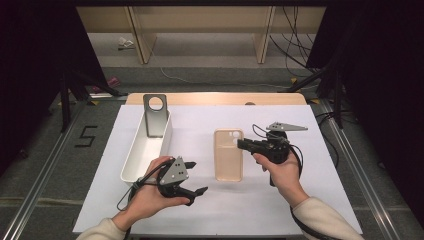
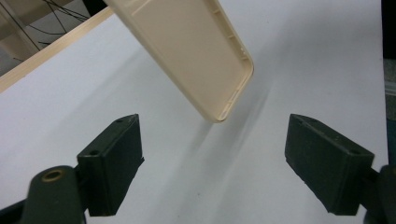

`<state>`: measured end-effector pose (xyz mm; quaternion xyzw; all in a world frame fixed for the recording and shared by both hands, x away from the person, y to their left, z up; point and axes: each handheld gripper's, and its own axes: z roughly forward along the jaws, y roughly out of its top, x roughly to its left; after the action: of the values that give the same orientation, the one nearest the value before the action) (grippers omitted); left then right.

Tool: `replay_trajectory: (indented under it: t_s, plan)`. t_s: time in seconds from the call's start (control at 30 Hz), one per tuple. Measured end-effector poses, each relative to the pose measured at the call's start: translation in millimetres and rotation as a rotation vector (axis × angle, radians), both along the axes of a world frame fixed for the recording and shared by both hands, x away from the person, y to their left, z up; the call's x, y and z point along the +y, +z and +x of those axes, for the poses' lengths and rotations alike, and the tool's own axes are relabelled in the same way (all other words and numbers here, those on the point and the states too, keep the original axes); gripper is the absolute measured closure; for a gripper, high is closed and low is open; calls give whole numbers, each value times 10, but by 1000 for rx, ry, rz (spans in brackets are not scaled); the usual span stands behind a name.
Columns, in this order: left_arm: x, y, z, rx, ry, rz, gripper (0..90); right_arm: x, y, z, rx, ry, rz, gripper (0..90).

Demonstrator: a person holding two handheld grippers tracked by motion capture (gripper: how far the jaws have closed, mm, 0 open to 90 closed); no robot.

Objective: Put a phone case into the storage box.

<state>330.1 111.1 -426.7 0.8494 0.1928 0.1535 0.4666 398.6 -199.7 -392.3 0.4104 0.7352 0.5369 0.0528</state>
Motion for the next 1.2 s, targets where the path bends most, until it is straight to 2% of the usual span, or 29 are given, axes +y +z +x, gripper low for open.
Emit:
replay_trajectory:
  t_s: [0.2, 0.5, 0.7, 0.8, 0.83, 0.9, 0.93, 1.0, 1.2]
  plan:
    - [19, -6, 13, 13, 26, -25, 206, -38, 17, -9, -12, -8, 6, 821]
    - [27, -21, 28, 18, 34, -24, 220, -86, 24, -19, -18, -12, 14, 821]
    - [34, 22, 51, 20, 84, -59, 250, -111, 11, -29, -19, -11, 16, 821]
    - [26, 78, 86, 27, 149, -92, 262, -126, 9, -41, -19, -12, 15, 821]
    - [26, 78, 86, 27, 149, -92, 261, -126, 9, -41, -19, -12, 15, 821]
    - [6, 118, 118, 25, 201, -108, 263, -131, -3, -47, -22, -15, 13, 820]
    - [-5, 131, 131, 29, 212, -119, 268, -131, -8, -48, -18, -15, 13, 820]
    - [-28, 150, 154, 46, 218, -140, 274, -124, -17, -48, -14, -13, 16, 820]
    - [-92, 183, 193, 50, 224, -148, 276, -101, -25, -53, -18, -8, 11, 820]
